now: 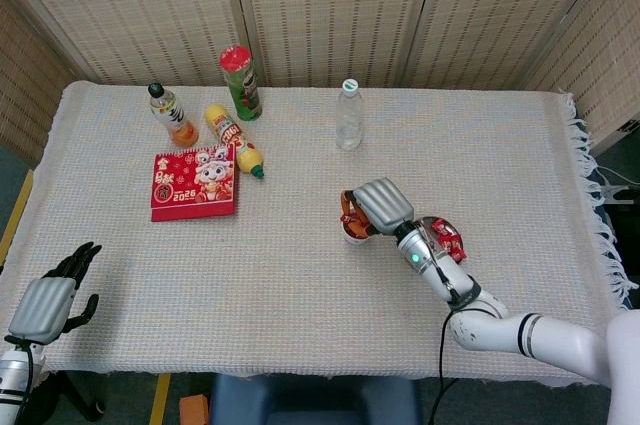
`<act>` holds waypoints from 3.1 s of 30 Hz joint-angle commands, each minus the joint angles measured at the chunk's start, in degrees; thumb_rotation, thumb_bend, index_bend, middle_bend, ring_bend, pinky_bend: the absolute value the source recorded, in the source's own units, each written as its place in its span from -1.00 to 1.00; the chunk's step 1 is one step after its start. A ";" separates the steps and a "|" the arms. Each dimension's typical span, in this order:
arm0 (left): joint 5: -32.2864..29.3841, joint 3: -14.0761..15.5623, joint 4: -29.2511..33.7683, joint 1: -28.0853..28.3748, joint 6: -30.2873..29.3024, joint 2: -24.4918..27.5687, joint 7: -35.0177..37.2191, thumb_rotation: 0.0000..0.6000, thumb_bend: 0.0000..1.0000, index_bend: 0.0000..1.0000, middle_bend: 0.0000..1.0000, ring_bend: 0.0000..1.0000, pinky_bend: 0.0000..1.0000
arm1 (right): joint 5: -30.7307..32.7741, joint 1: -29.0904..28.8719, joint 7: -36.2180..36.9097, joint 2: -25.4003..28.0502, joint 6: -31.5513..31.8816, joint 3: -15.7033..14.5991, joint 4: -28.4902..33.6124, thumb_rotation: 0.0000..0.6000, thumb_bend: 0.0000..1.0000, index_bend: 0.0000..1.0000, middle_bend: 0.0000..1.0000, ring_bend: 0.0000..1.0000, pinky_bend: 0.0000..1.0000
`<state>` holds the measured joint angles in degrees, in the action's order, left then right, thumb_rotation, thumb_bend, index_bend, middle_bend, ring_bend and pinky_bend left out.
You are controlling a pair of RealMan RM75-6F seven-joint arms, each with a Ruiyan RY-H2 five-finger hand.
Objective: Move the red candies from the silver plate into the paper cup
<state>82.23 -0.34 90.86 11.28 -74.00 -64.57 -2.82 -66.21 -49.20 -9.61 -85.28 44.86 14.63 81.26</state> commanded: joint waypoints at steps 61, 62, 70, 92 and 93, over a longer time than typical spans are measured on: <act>-0.62 0.08 0.06 0.36 0.83 -0.92 -2.45 1.00 -0.04 -1.00 -0.99 -0.72 -0.26 | -11.59 8.68 -3.17 0.85 4.58 -13.98 -15.50 1.00 -0.46 -0.17 0.92 0.78 1.00; -0.63 0.09 0.04 0.37 0.86 -0.91 -2.41 1.00 -0.04 -1.00 -0.99 -0.72 -0.26 | -11.58 8.82 -3.16 0.67 4.55 -14.02 -15.83 1.00 -0.46 -0.16 0.92 0.78 1.00; -1.07 0.02 0.06 0.45 1.16 -0.99 -2.78 1.00 -0.04 -1.00 -0.99 -0.72 -0.26 | -11.61 9.32 -1.75 -3.37 4.33 -13.47 -21.07 1.00 -0.46 -0.22 0.92 0.77 1.00; -1.76 -0.07 -0.14 0.78 1.91 -1.21 -3.28 1.00 -0.04 -1.00 -0.99 -0.72 -0.26 | -14.05 10.95 2.15 -5.40 4.73 -13.85 -25.19 1.00 -0.46 -0.07 0.92 0.77 1.00; -1.79 -0.08 -0.14 0.77 1.90 -1.20 -3.27 1.00 -0.04 -1.00 -0.99 -0.72 -0.26 | -14.04 10.92 2.01 -5.52 4.53 -13.86 -25.31 1.00 -0.46 -0.07 0.92 0.77 1.00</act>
<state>80.44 -0.42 90.72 12.05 -72.11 -65.77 -6.09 -80.26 -38.27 -7.53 -90.72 49.48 0.77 56.03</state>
